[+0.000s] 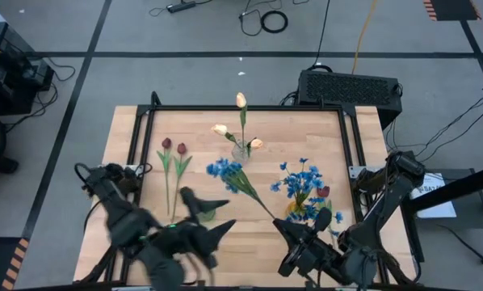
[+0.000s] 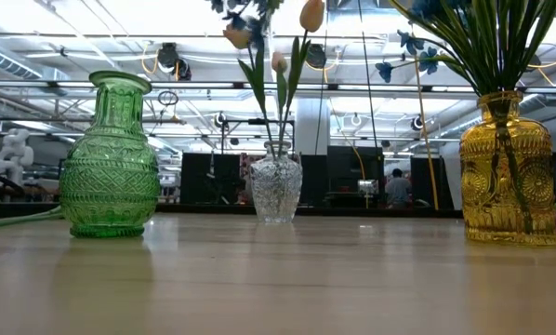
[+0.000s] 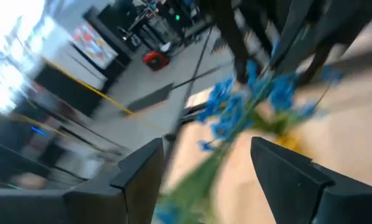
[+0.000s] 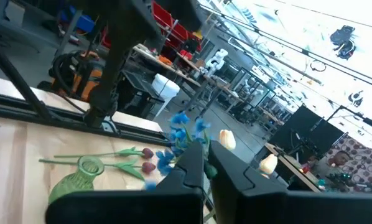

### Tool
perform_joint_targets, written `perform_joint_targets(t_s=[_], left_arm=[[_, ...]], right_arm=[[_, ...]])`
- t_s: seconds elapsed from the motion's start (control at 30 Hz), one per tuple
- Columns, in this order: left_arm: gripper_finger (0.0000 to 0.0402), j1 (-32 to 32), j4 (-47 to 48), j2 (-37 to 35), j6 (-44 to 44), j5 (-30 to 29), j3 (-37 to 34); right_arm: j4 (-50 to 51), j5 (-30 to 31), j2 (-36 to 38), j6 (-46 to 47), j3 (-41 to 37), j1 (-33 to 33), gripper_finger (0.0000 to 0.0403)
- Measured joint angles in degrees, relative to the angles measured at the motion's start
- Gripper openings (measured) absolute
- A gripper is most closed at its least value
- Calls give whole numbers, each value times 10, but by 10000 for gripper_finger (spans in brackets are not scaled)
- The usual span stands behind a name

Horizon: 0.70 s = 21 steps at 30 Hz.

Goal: Sort flowers into vase by color
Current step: Put the blue flowers into the yellow vase

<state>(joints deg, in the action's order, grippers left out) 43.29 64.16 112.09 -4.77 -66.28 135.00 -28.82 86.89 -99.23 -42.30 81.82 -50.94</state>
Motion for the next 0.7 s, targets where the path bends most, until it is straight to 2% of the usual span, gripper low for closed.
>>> perform_joint_targets(t_s=[0.1,0.23,0.33,0.4,0.47,0.57,0.63,0.7], left_arm=[[249,35,0,-7,-112,-21,1],[249,74,-17,7,-180,-77,-8],[249,83,-30,21,-254,-131,-34],[249,79,-38,32,-324,-147,-61],[249,74,-65,44,-382,-143,-90],[249,66,-156,67,-394,-113,-124],[249,60,-240,84,-360,-87,-141],[249,51,-346,105,-294,-34,-149]], right_arm=[[0,-4,19,-5,0,0,0],[-6,-24,53,-18,0,0,0],[-16,-66,78,-30,0,0,0],[-41,-97,92,-55,0,1,0],[-76,-117,102,-94,0,4,0],[-103,-146,118,-139,0,7,0],[-107,-164,128,-155,0,9,0],[-119,-175,136,-174,0,12,0]])
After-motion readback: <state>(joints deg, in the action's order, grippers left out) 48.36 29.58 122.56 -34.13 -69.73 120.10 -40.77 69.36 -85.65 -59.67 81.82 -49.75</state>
